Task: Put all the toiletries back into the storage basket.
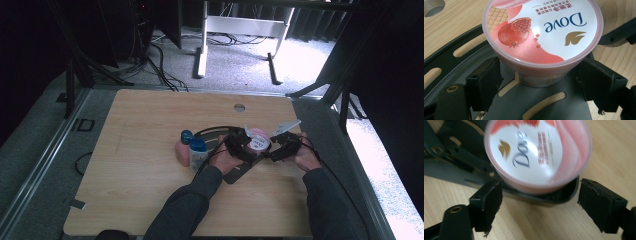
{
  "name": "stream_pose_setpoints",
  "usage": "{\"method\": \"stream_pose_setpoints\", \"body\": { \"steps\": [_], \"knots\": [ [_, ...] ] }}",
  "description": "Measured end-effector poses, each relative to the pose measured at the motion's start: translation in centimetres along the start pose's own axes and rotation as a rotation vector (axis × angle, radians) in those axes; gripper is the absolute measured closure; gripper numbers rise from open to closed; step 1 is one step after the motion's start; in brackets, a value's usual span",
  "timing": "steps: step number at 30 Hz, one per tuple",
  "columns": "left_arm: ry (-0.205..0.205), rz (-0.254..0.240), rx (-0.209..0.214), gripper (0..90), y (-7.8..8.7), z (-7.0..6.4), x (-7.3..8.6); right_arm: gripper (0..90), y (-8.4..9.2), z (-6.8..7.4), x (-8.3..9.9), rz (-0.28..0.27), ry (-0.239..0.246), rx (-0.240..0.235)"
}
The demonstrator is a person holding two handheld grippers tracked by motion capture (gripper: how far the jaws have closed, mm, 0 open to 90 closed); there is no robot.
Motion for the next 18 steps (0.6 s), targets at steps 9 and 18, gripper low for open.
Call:
{"method": "stream_pose_setpoints", "body": {
  "steps": [9, 18],
  "knots": [
    [0.003, -0.013, 0.001, 24.0, 0.2, -0.1, 0.3, 15.2, -1.2, -0.1, 1.6, -0.005, -0.06, -0.034],
    [0.011, -0.015, -0.002, 26.4, 0.4, -0.1, 0.4, 16.0, -0.9, 0.1, 1.8, -0.039, -0.07, -0.039]
  ]
}}
Point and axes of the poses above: each handheld gripper's, and its own axes: y roughly backward along the jaws, x roughly out of its underside, z roughly to its left, the point moved 1 cm from there along -y, roughly forward along the jaws, and after that the axes turned 14 degrees about y, right-handed, at the moved point
